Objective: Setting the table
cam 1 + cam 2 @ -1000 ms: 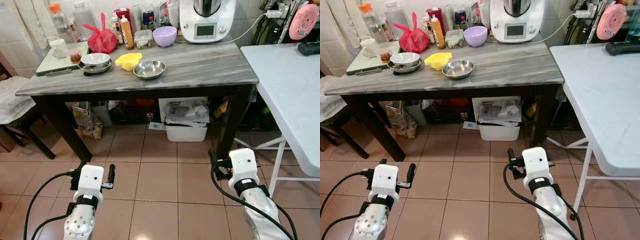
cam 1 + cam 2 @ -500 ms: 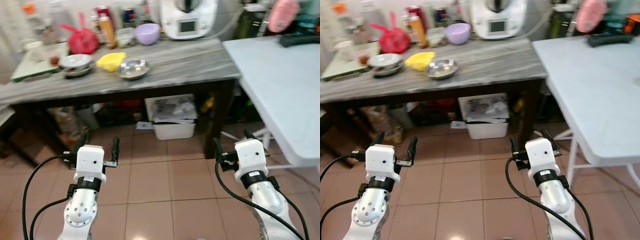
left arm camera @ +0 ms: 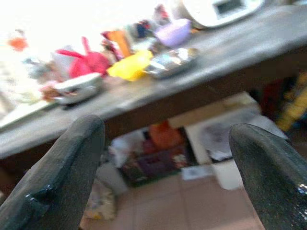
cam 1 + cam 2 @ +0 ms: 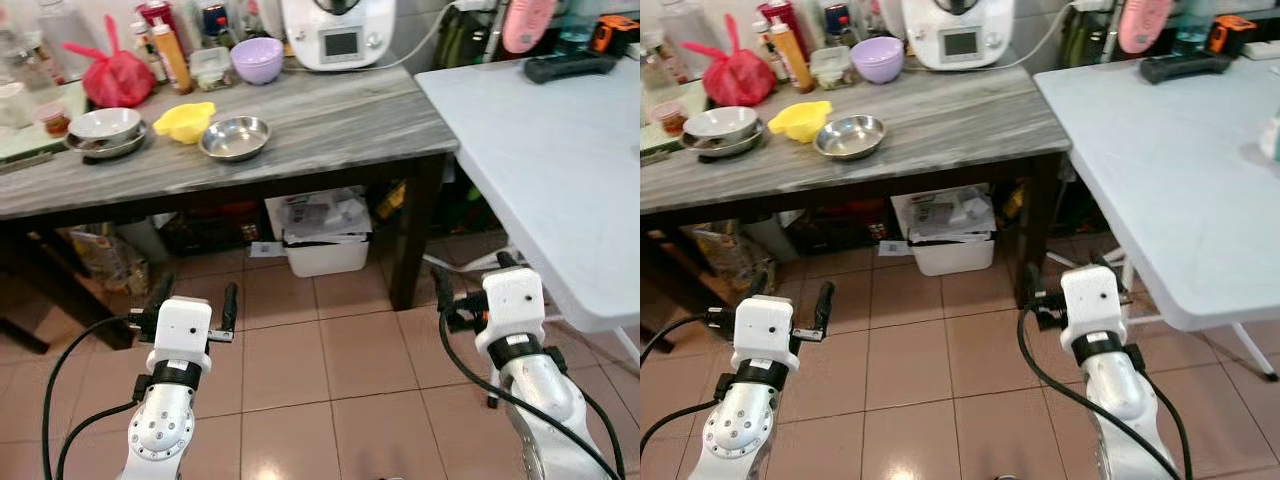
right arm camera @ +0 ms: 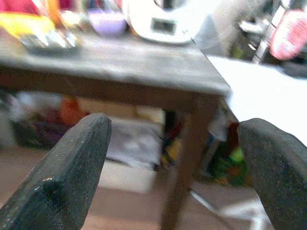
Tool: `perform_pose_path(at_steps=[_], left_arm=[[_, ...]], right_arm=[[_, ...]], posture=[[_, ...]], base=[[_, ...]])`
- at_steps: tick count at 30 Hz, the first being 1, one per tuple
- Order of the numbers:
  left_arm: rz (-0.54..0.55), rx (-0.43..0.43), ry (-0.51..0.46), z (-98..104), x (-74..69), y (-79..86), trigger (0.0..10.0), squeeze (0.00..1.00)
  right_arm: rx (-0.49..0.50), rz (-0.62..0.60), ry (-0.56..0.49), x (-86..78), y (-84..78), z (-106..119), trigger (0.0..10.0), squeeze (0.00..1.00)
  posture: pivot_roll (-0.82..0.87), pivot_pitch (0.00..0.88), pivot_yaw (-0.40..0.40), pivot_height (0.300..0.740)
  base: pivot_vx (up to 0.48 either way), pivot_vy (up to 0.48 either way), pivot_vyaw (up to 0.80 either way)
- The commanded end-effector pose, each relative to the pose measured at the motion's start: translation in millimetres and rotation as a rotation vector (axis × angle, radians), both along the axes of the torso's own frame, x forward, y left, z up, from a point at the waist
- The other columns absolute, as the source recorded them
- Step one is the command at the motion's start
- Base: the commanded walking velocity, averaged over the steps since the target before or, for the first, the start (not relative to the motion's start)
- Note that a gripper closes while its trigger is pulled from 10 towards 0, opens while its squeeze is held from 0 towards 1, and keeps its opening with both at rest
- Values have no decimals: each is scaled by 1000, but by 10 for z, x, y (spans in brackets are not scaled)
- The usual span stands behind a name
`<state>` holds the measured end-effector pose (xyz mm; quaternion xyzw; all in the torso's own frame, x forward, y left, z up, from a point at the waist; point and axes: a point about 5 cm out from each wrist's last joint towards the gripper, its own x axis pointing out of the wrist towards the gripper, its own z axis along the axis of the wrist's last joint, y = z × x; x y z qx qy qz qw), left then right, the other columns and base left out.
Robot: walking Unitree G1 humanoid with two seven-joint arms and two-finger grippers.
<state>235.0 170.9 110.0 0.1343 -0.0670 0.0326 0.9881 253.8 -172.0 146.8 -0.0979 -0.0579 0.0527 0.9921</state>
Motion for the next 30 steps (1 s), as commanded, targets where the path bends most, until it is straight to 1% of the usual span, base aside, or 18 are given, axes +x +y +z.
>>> perform_pose_path(at_steps=[1,6,12,19,30], left_arm=[[25,-2,-12,55,9,57,10000,0],[22,4,3,16,26,38,10000,0],[18,0,25,-17,22,14,10000,0],[14,-2,30,-16,21,11,10000,0],[7,-14,14,59,92,-3,10000,0]], right_arm=[[16,28,-16,-10,40,70,10000,0],[30,18,17,-7,19,2,10000,0],[32,23,30,-4,28,6,10000,0],[26,25,27,-1,43,23,10000,0],[2,22,20,3,50,29,10000,0]], posture=[[-131,60,117,740],[-132,57,112,740],[-128,59,110,740],[-129,65,112,740],[-126,68,117,740]], base=[[0,0,0],[0,0,0],[0,-271,0],[0,-343,0],[0,-402,0]])
